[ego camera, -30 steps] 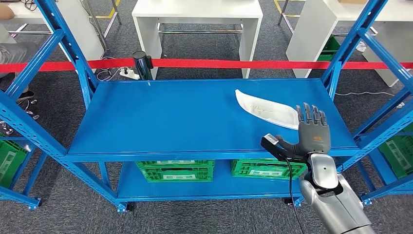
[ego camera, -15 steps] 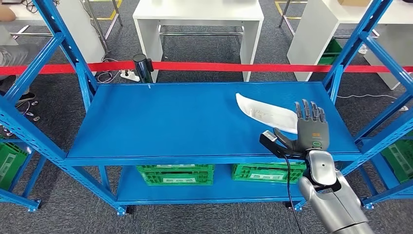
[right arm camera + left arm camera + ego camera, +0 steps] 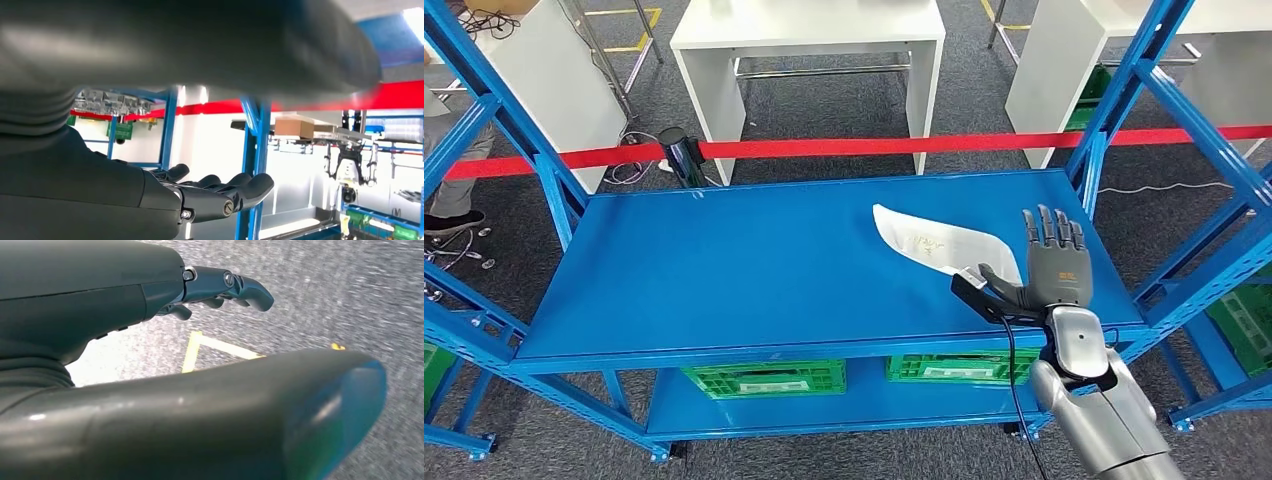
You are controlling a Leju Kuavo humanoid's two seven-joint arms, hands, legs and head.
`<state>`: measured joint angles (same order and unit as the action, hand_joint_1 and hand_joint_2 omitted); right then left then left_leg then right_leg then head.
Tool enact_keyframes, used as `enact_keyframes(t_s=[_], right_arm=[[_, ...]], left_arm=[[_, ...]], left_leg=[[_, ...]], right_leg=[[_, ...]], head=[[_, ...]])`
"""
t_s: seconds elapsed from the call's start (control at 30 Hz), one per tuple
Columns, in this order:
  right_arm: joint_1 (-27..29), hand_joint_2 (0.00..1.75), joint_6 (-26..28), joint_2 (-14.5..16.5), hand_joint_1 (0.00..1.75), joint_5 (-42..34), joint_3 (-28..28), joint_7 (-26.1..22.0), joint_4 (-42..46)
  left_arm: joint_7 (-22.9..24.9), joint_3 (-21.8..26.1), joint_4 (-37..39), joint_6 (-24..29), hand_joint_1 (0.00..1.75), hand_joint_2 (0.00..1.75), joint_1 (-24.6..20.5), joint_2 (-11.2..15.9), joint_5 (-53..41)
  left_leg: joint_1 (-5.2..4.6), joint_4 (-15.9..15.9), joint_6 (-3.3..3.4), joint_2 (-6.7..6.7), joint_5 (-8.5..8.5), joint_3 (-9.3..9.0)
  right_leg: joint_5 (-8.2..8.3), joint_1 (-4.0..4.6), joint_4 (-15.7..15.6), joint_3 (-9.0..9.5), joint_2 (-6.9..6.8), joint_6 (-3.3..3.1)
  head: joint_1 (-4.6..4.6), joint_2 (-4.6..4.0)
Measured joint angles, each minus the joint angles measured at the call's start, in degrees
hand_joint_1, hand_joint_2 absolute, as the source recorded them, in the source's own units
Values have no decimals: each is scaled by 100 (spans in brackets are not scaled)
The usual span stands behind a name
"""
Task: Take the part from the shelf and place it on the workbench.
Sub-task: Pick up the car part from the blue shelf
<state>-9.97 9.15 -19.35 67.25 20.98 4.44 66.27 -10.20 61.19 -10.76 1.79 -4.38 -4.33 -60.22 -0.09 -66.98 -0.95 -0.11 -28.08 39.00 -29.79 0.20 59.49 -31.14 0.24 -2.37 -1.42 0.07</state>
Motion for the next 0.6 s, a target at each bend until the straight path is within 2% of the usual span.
enact_keyframes(t_s=[0.03, 0.07, 0.1, 0.17, 0.23, 0.37, 0.6], right_arm=[[-7, 175, -43, 19, 0, -47, 0, -32, -15], [-12, 175, -109, 38, 0, -118, -1, -76, -40], [-8, 175, -181, 59, 0, -201, -1, -135, -74], [-1, 175, -313, 86, 0, -394, -4, -264, -157], [-11, 175, -410, 101, 0, -593, -8, -399, -262], [-88, 175, -528, 127, 0, -834, -9, -586, -502], [-217, 175, -565, 181, 0, -969, -9, -687, -879]], left_arm=[[-5, 1, 1, -6, 0, 0, -1, 7, 0], [-8, 2, 1, -20, 0, 0, -8, 14, -2], [-6, 3, 1, -34, 0, 0, -10, 22, -7], [-1, 4, -1, -57, 0, 0, -10, 25, -27], [6, 5, -2, -57, 0, 0, -12, 28, -50], [-1, 5, -2, -57, 0, 0, -52, 26, -69], [-63, 5, -2, -57, 0, 0, -66, 13, -109]], left_leg=[[-34, 331, 77, 1, 126, -114], [-63, 572, 137, -2, 167, -210], [-81, 677, 178, -2, 159, -253], [-76, 745, 108, -10, 230, -290], [-66, 766, 44, -16, 323, -297], [-69, 769, 86, -21, 280, -305], [-69, 770, 118, -20, 277, -308]], right_leg=[[-28, 15, -2, 35, 2, 5], [-53, 19, -5, 46, 4, 23], [-69, 15, -9, 42, 5, 47], [-85, 18, 1, 37, 3, 75], [-91, 23, -9, 60, -3, 72], [-101, 24, -75, 101, -9, 89], [-85, 22, -108, 112, -10, 128]], head=[[3, 0], [3, 0], [3, 0], [0, 0], [3, 0], [3, 0], [3, 0]])
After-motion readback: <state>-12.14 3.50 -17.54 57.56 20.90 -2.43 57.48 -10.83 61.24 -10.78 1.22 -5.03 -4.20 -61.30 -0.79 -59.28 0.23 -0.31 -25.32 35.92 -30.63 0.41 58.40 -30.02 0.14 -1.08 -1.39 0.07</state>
